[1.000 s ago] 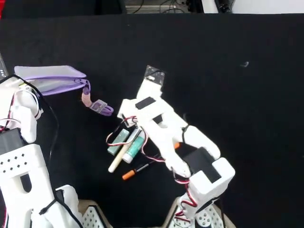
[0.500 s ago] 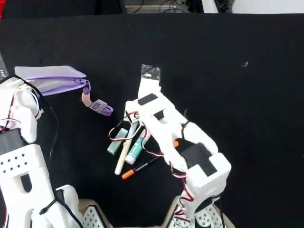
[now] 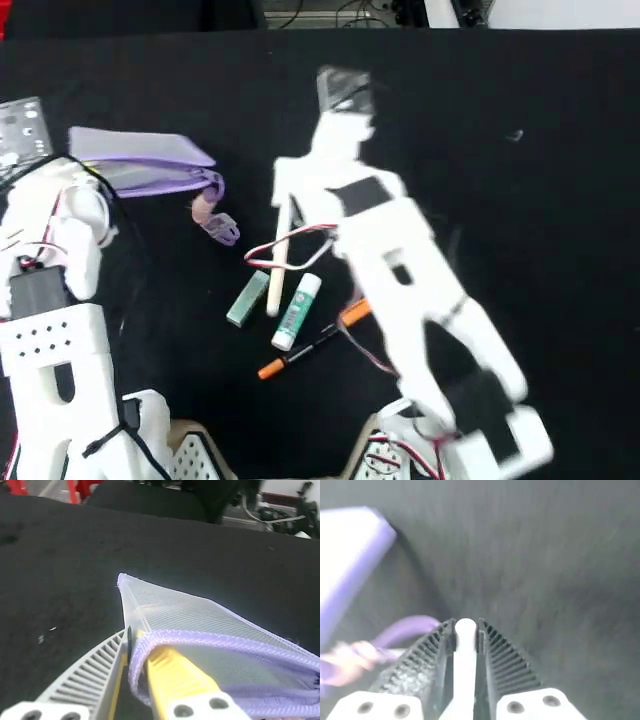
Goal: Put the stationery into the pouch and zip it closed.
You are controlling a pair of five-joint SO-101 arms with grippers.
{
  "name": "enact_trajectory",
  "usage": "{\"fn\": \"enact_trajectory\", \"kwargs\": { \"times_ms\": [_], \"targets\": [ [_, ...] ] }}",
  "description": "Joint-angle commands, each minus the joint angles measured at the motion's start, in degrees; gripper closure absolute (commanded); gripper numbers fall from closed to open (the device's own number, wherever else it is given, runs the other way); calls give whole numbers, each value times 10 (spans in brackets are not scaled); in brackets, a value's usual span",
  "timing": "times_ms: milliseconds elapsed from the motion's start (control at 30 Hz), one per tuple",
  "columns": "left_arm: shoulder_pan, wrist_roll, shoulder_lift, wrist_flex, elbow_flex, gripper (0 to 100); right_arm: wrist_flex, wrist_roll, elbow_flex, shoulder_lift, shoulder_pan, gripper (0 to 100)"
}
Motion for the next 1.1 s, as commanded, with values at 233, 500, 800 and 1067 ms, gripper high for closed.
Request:
{"fn": "enact_trajectory", "kwargs": {
  "times_ms": [233, 500, 800, 1067],
  "targets": [
    [100, 50, -14, -5, -23, 972, 4, 28, -12, -244, 84, 987],
    [146, 50, -14, 11, -31, 972, 1, 90, -3, -426, 50, 987],
    [153, 50, -18, 11, -22, 971, -254, 127, 247, -627, -71, 987],
    [153, 50, -19, 9, -13, 971, -472, 147, 398, -669, -91, 988]
  ]
}}
